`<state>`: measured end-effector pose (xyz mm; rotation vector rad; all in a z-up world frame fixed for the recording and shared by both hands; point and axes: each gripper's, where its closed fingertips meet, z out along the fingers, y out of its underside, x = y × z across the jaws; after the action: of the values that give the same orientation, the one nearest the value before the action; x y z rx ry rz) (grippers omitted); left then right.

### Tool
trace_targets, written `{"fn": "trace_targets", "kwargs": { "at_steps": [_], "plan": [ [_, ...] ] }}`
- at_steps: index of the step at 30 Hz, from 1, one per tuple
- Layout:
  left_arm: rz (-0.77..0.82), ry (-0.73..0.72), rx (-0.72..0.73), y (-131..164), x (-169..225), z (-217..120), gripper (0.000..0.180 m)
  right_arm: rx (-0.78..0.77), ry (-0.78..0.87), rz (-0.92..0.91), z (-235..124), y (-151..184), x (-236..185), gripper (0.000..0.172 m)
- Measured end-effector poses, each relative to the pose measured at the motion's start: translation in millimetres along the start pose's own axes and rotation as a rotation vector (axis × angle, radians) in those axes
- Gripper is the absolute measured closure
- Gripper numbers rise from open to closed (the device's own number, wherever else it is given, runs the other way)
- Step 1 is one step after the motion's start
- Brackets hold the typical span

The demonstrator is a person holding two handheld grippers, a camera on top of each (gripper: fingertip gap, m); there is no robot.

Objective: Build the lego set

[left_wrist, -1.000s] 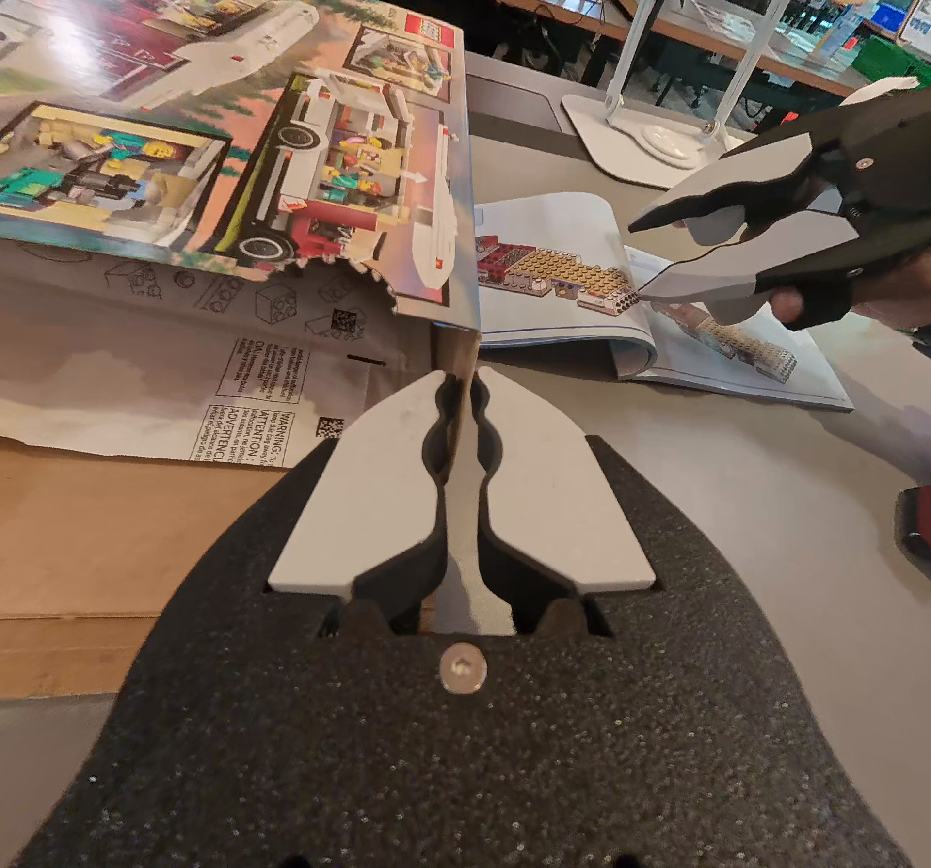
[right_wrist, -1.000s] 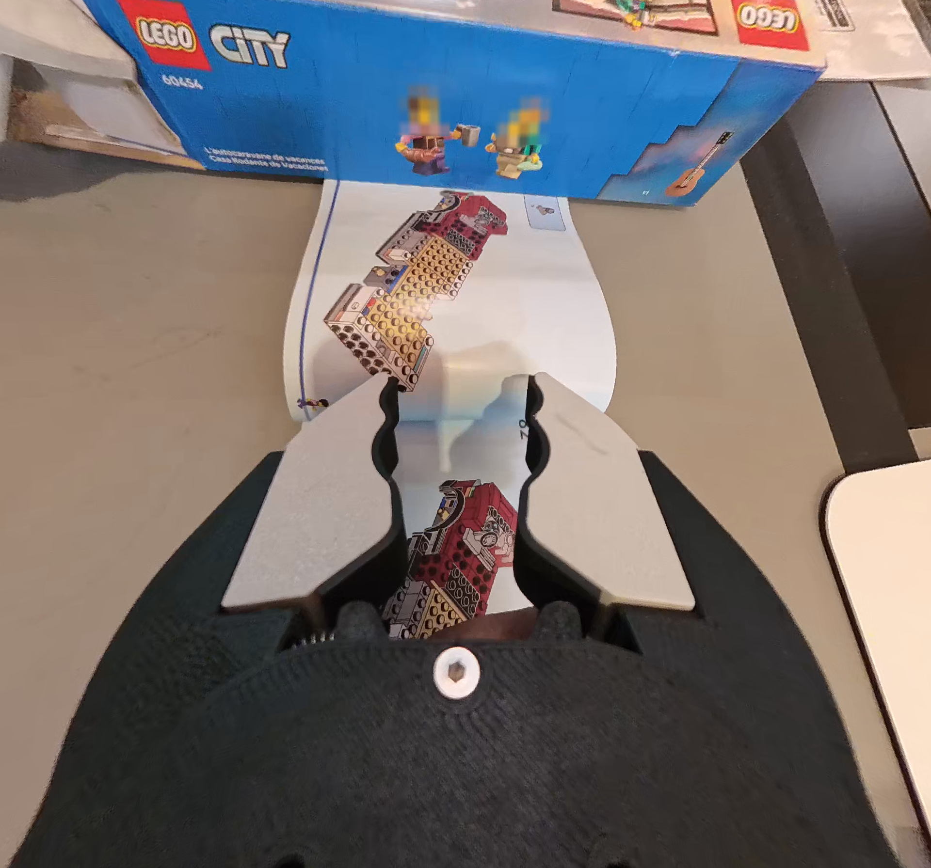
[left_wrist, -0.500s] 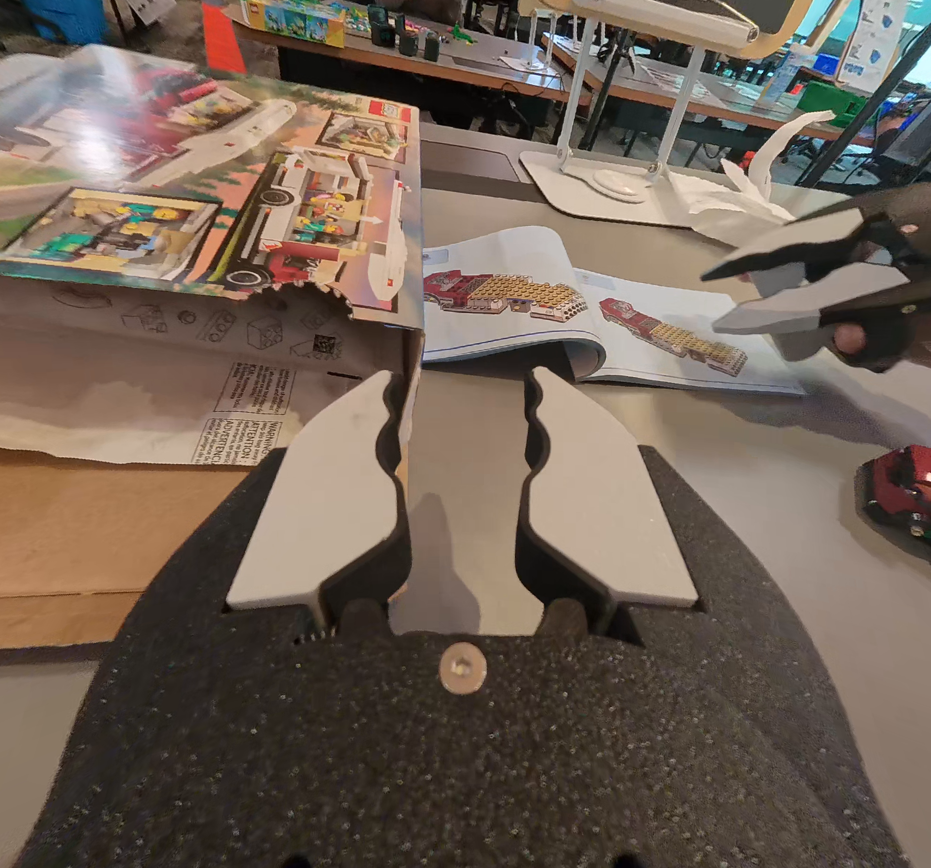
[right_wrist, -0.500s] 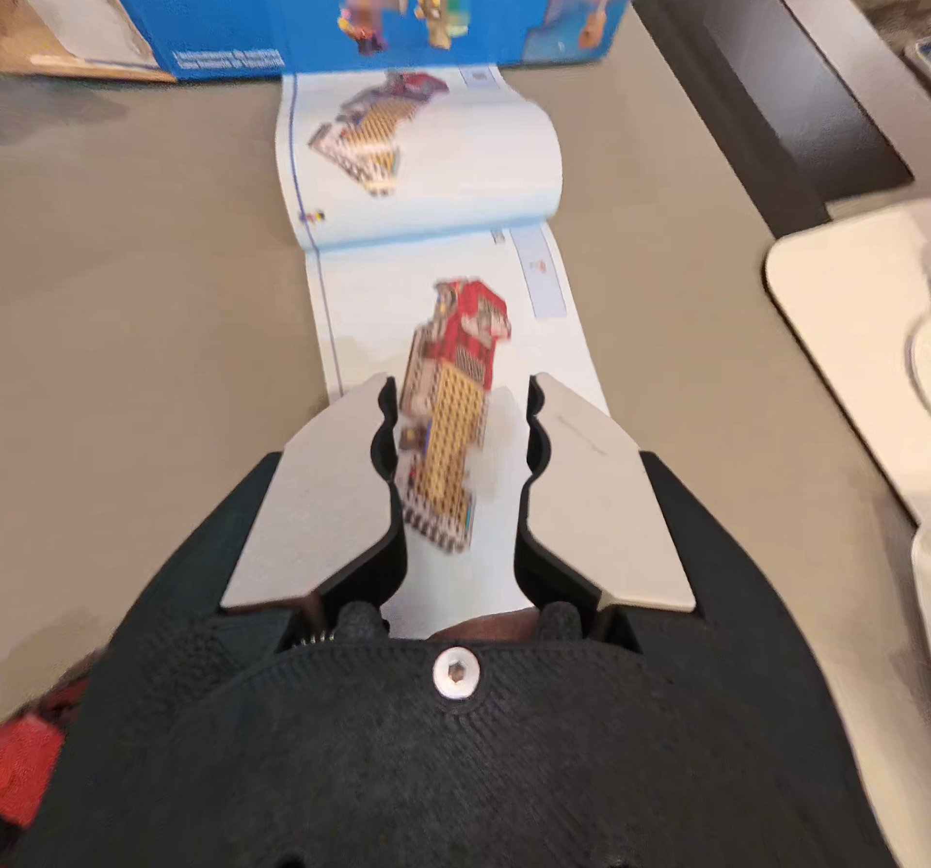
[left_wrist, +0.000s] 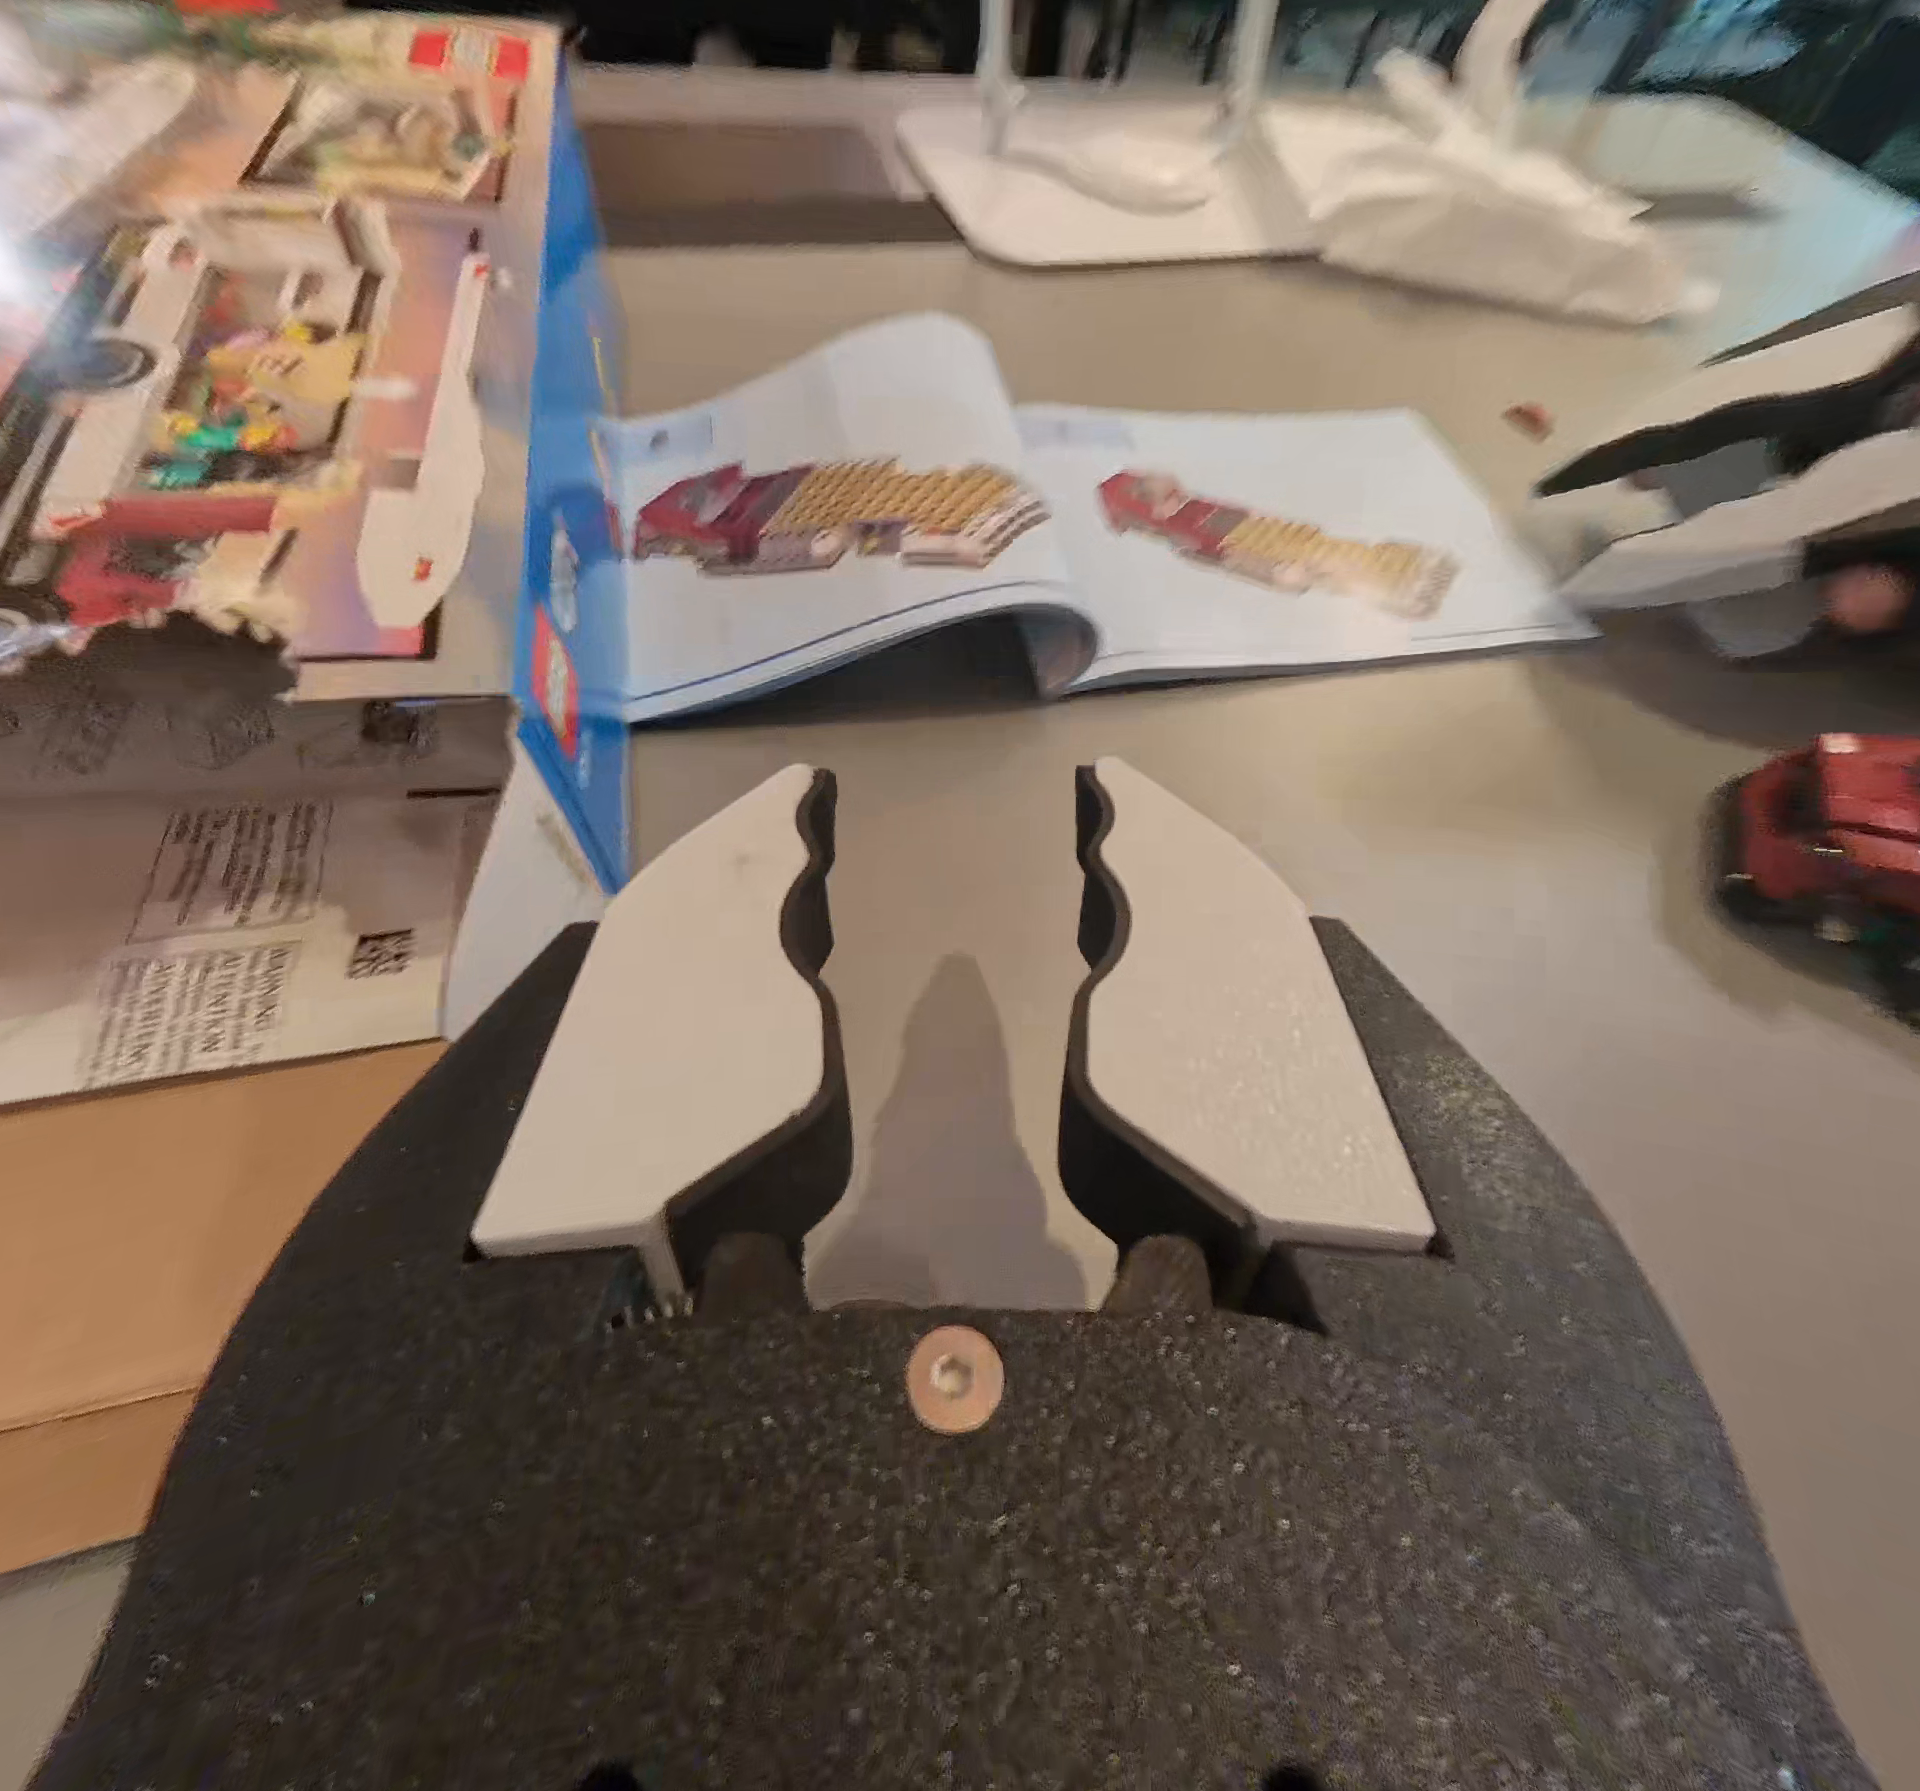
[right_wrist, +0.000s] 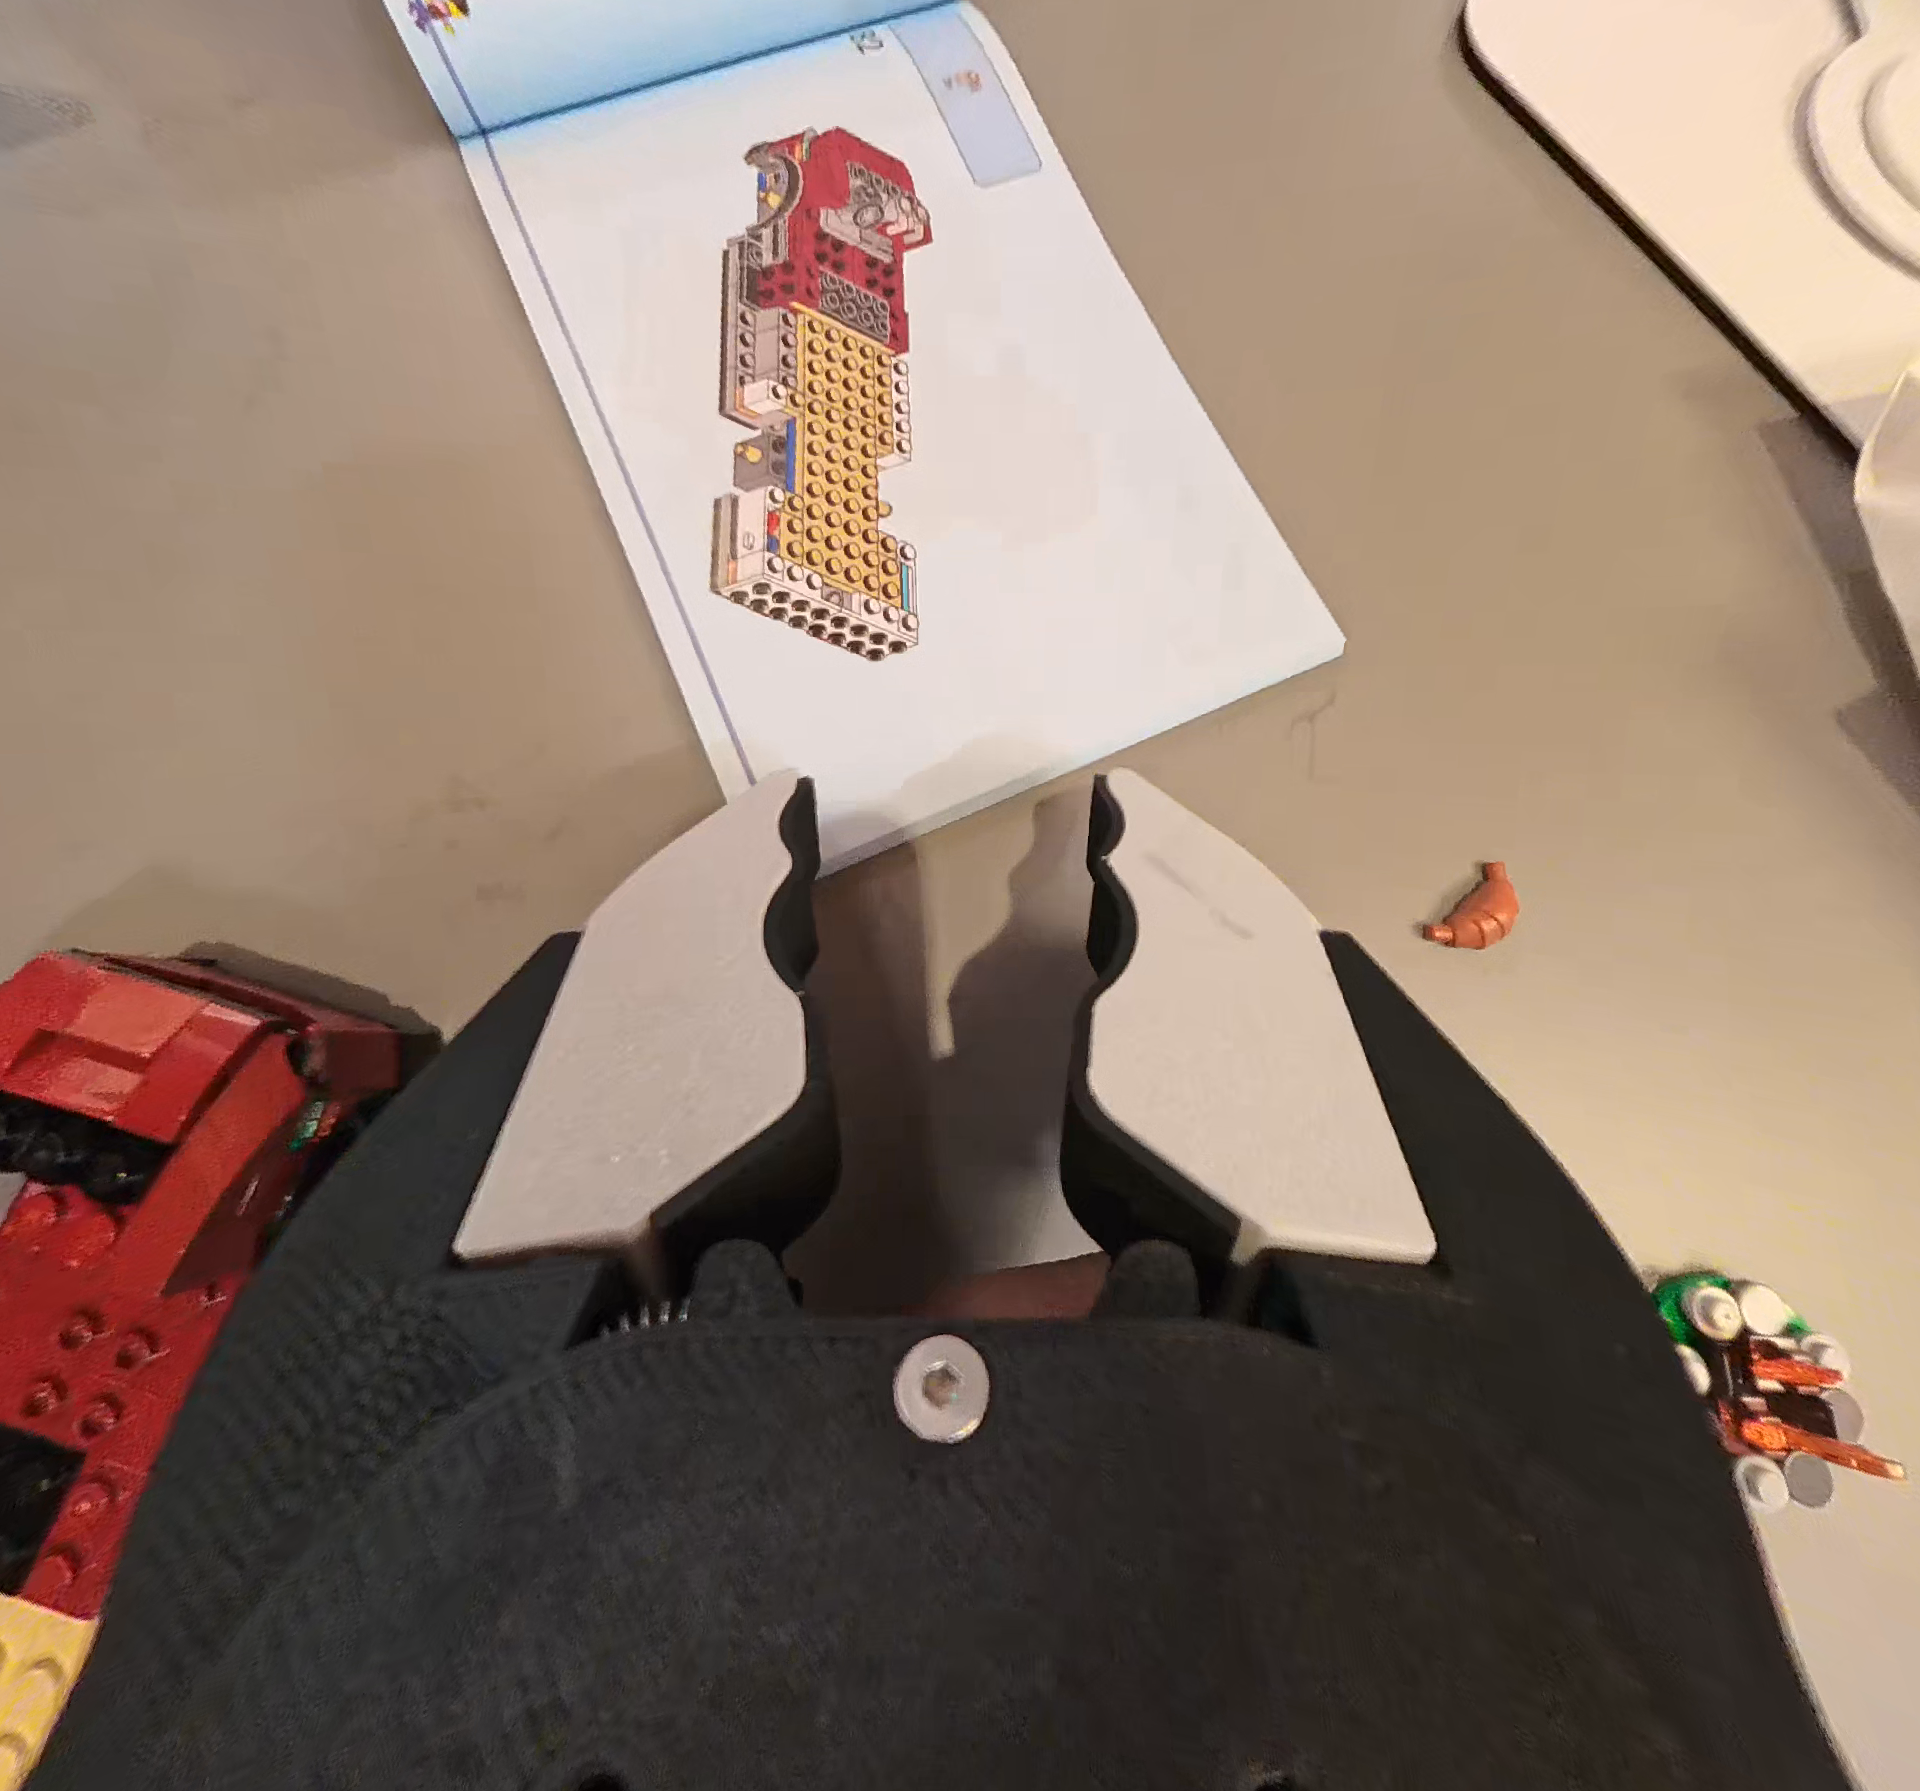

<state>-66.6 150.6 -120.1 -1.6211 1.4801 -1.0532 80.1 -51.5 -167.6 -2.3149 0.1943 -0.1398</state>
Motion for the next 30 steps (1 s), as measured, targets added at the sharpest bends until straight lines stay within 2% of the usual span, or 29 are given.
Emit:
{"fn": "trace_targets", "kwargs": {
  "at_steps": [4,11,30],
  "plan": [
    [-0.035,-0.072,-0.012,-1,-24,6,0.134,-0.02,-0.002,-0.024,3,1,-2,0.121],
    [-0.104,-0.067,0.021,-5,-38,7,0.134,-0.024,-0.012,-0.016,3,2,-2,0.121],
    [-0.097,-0.064,0.004,-3,-32,10,0.131,-0.026,-0.01,-0.018,3,2,-2,0.121]
  ]
}}
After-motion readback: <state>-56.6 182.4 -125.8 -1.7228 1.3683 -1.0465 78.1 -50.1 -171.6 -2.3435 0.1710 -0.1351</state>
